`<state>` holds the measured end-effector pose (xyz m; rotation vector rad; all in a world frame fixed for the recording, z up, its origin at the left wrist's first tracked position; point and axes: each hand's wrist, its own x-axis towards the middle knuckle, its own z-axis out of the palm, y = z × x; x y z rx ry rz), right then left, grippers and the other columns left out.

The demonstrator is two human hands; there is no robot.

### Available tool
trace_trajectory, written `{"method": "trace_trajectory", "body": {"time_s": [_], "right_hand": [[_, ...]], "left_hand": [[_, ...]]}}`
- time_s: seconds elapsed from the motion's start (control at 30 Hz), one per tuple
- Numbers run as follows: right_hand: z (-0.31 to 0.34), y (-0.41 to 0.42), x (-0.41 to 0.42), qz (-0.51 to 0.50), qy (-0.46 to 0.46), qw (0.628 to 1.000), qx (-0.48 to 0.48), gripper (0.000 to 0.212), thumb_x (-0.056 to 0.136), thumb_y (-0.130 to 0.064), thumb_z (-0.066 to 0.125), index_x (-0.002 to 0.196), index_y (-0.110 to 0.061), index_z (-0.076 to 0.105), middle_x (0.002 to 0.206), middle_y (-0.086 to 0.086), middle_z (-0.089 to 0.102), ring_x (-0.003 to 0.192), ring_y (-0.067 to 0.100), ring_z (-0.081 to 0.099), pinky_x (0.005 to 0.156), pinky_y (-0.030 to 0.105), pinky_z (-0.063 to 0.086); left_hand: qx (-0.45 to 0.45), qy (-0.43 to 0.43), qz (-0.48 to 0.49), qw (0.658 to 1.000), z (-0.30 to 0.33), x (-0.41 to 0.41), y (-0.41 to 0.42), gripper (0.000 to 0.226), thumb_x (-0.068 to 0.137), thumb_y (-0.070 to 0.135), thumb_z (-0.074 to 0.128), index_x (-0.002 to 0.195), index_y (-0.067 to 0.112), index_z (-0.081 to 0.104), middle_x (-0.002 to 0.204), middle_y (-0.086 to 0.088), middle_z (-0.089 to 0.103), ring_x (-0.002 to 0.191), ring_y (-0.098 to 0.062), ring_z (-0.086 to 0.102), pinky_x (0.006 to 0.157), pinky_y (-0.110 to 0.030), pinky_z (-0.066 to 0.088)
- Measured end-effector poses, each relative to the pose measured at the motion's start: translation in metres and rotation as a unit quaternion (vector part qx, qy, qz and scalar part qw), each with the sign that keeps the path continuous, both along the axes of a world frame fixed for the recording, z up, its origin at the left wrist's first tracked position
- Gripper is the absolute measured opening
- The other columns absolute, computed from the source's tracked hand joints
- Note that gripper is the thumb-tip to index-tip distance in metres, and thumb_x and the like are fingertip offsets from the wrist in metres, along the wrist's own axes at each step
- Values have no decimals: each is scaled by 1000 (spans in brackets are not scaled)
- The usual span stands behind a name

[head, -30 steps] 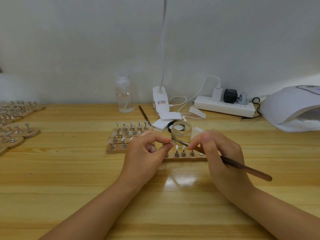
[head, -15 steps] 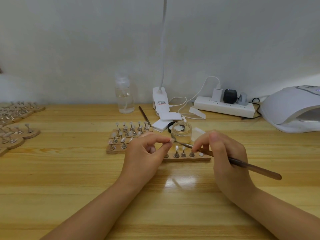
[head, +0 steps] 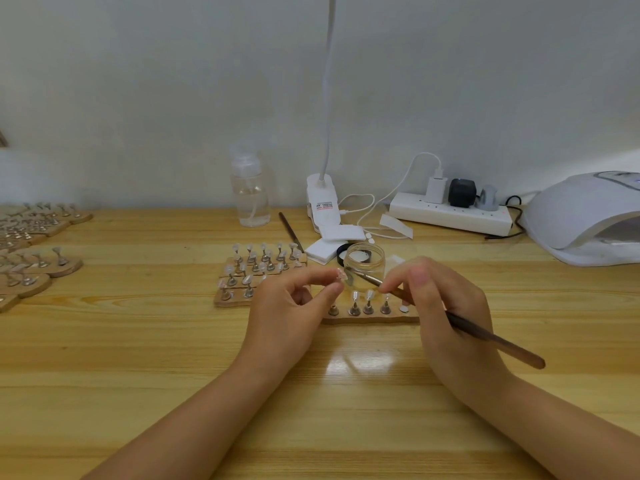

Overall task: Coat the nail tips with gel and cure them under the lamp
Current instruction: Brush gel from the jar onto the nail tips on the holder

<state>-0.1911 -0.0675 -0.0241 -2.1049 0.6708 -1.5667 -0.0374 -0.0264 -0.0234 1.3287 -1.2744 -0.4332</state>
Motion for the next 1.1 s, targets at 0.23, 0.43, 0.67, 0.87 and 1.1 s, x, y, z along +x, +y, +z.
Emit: {"method": "trace_trajectory", "body": {"time_s": [0.23, 0.43, 0.67, 0.87, 1.1], "right_hand": [[-1, 0, -2, 10, -13, 999, 30, 41, 90, -33, 32, 61, -26, 60, 59, -4, 62, 63, 8, 58, 68, 35, 45], [1, 0, 0, -8, 5, 1000, 15, 34, 90, -32, 32, 73, -24, 60, 71, -5, 62, 73, 8, 59, 68, 27, 48], [0, 0, -1, 16, -33, 999, 37, 40, 89, -33, 31, 62, -25, 60, 59, 2, 61, 63, 10, 57, 67, 30, 44], [1, 0, 1, -7, 10, 1000, 22, 35, 90, -34, 32, 72, -24, 60, 71, -7, 62, 74, 8, 59, 71, 31, 49], [0, 0, 0, 1, -18, 1000, 10, 37, 90, -29, 32, 67, -23, 59, 63, 0, 61, 66, 9, 57, 66, 25, 45]], "left_hand": [[-2, -3, -5, 1000, 0, 0, 0, 25, 77, 10, 70, 74, 35, 66, 43, 11, 55, 41, -2, 42, 44, -7, 34], [-1, -5, -12, 1000, -3, 1, -1, 25, 78, 11, 69, 75, 36, 65, 41, 8, 48, 43, -5, 40, 46, -7, 35], [-10, -10, -7, 1000, -4, 2, -5, 35, 75, 6, 70, 73, 40, 65, 45, 10, 44, 44, -3, 35, 47, -7, 32], [-32, -20, -12, 999, -3, 1, -4, 36, 74, 3, 70, 75, 39, 65, 66, 7, 61, 48, -4, 40, 50, -10, 37], [-45, -33, -10, 998, -4, 2, -5, 38, 75, 3, 69, 77, 41, 64, 71, 10, 63, 48, -2, 38, 53, -8, 36]]}}
